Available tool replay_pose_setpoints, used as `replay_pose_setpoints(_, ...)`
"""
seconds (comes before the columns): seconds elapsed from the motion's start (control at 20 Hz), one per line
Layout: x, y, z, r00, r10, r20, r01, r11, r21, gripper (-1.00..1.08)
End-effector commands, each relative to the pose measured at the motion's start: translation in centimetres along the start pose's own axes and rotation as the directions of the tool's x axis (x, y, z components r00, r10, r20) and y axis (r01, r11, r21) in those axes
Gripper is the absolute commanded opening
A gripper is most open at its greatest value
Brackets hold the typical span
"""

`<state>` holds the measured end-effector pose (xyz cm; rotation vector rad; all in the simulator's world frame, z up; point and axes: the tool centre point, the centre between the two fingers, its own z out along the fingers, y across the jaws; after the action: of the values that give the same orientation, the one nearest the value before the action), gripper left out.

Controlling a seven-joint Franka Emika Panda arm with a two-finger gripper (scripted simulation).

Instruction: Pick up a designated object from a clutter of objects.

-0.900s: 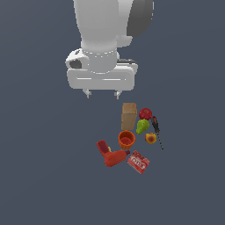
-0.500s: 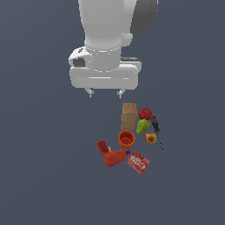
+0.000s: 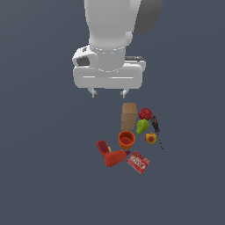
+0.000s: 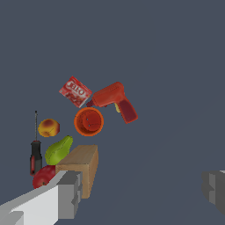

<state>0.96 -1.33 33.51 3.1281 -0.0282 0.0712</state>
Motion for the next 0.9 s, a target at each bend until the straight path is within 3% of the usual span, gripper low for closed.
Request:
replay_pose_setpoints(0.0,0.2,-0.8,0.7,1.0,-0.003,0.002,0.003,1.0,-0.001,1.0)
replay_pose_setpoints(0.4,1.3,-6.1,5.8,1.0,-0.016,0.009,0.016,1.0,-0.007,1.0)
replay_pose_setpoints(0.85,0.2,-17.3,16.1,0.999,-0.047,0.023,0.047,0.999,-0.005,1.0)
